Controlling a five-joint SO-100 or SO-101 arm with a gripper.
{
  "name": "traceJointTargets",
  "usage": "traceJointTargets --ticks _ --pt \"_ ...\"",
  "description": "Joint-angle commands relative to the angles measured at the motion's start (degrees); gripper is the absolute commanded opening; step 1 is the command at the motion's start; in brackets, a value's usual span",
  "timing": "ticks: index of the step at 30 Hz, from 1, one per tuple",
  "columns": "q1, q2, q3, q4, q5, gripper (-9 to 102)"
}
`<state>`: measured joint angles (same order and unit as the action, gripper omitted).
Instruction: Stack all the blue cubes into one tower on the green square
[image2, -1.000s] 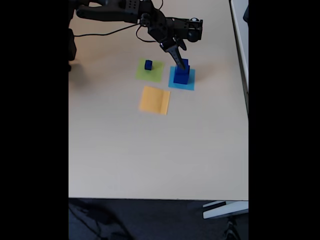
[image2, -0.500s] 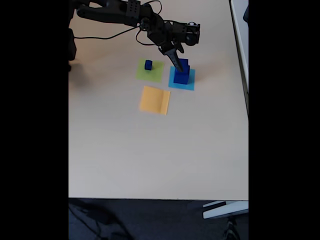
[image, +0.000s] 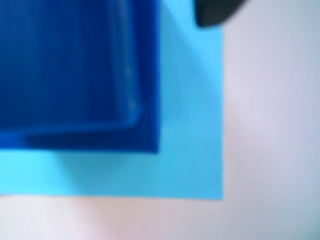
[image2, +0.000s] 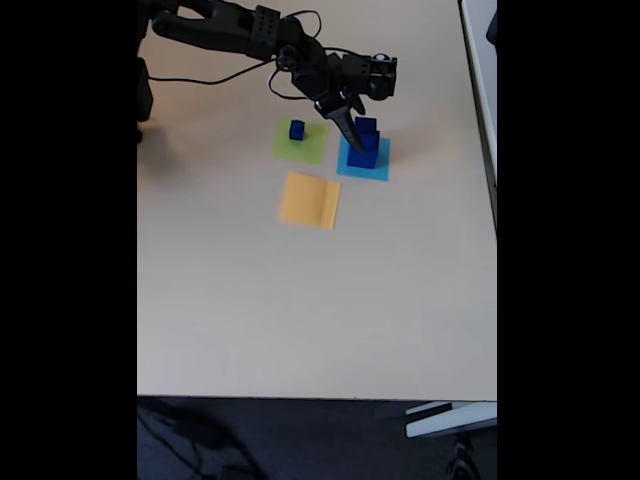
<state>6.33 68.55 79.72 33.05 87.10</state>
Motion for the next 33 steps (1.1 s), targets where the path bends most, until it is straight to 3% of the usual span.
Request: traceJointTargets --ticks 1,33 --pt "0.53 0.70 0.00 -1.67 -0.62 40" --pt "0.70 0.62 2.46 -2.55 0.44 15"
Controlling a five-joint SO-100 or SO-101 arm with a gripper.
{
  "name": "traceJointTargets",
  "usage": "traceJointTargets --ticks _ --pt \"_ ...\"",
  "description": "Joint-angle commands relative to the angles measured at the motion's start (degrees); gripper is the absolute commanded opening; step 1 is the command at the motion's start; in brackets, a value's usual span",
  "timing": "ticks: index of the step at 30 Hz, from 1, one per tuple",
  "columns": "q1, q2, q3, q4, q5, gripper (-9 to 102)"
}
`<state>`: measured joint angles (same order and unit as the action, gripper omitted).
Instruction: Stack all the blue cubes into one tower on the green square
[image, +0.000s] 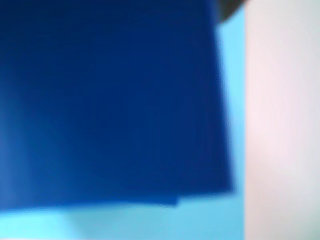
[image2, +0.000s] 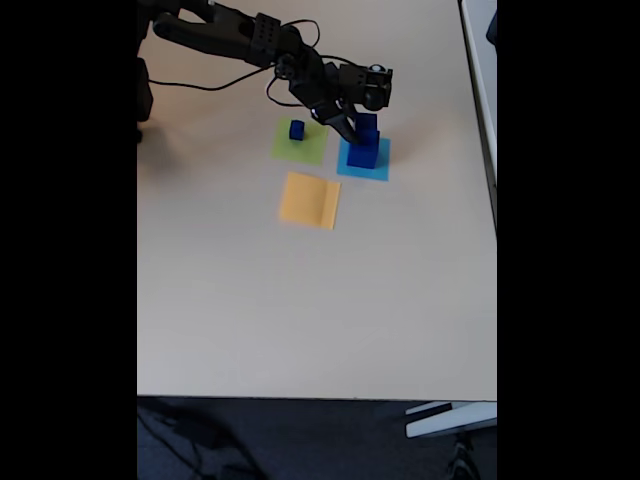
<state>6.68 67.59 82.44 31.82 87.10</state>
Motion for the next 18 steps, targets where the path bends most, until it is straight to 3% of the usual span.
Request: traceJointTargets --ticks 1,18 --pt "0.35 1.58 -0.26 -1.32 0.53 15" --pt "0.35 3.16 0.35 0.00 0.53 1"
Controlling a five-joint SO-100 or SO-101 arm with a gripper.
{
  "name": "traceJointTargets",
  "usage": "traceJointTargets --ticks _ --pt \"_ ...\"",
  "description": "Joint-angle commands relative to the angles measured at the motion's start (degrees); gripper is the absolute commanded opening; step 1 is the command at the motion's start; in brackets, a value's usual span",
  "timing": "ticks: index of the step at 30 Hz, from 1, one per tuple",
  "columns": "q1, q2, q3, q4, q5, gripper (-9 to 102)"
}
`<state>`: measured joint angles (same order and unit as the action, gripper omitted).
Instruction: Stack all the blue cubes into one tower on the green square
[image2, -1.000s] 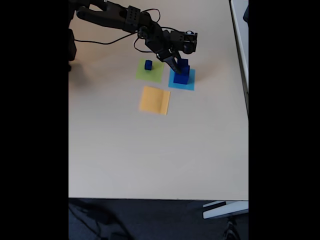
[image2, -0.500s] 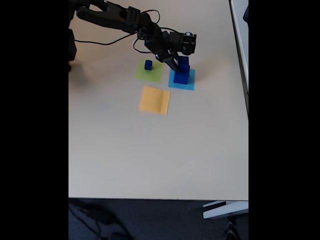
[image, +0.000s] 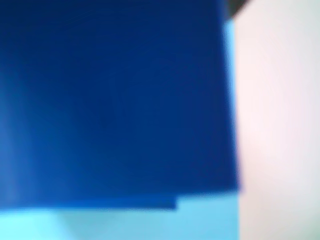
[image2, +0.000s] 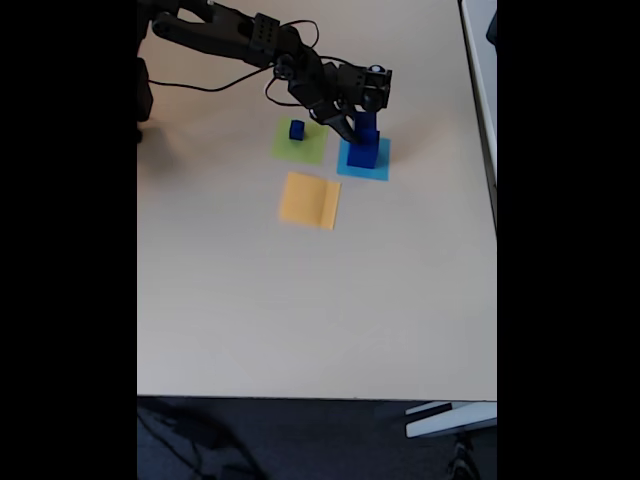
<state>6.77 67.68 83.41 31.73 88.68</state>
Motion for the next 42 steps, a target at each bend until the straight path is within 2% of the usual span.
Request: traceJointTargets --ticks 1,6,17,24,42 --pt "0.53 3.52 -1.14 1.14 -1.32 1" --pt "1.67 4.83 -4.66 6.50 -3.34 0" --pt "3.52 5.71 -6.68 9.93 -5.19 0" --pt "5.71 5.54 -12.48 16.00 -7.73 0" --pt "8.88 8.79 -10.55 17.67 -9.84 0"
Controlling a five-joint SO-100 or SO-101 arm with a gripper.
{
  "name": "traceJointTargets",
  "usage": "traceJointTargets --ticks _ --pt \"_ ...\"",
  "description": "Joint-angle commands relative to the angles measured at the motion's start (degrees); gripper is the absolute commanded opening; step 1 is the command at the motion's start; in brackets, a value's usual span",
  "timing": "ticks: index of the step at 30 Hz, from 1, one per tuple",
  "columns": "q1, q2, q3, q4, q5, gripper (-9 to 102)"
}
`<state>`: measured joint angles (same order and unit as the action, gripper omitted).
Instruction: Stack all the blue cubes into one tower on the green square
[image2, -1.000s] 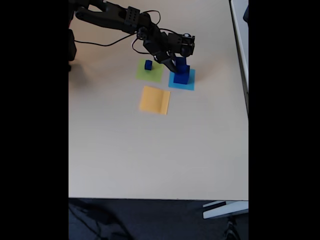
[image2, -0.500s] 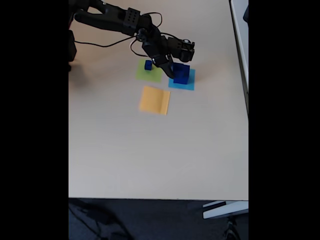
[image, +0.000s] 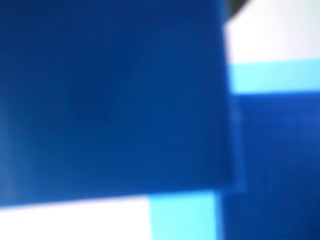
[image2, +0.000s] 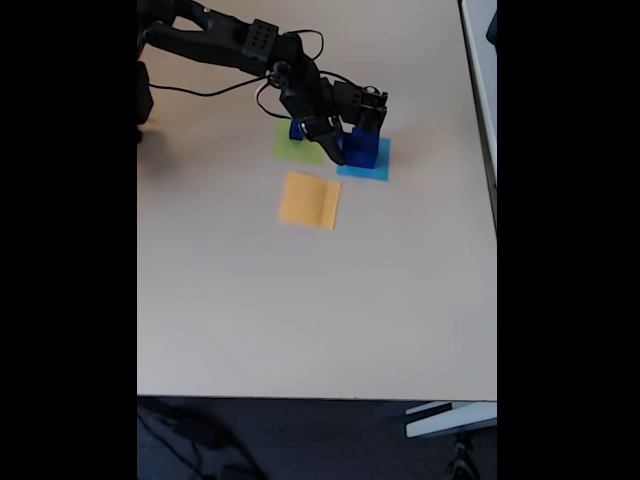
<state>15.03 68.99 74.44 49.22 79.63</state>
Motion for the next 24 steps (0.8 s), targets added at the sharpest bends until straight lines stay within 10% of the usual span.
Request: traceJointTargets --ticks 1,24 --pt "0.88 7.91 -1.23 0.18 -1.05 0" --pt "7.29 16.61 17.84 -6.59 0.26 0"
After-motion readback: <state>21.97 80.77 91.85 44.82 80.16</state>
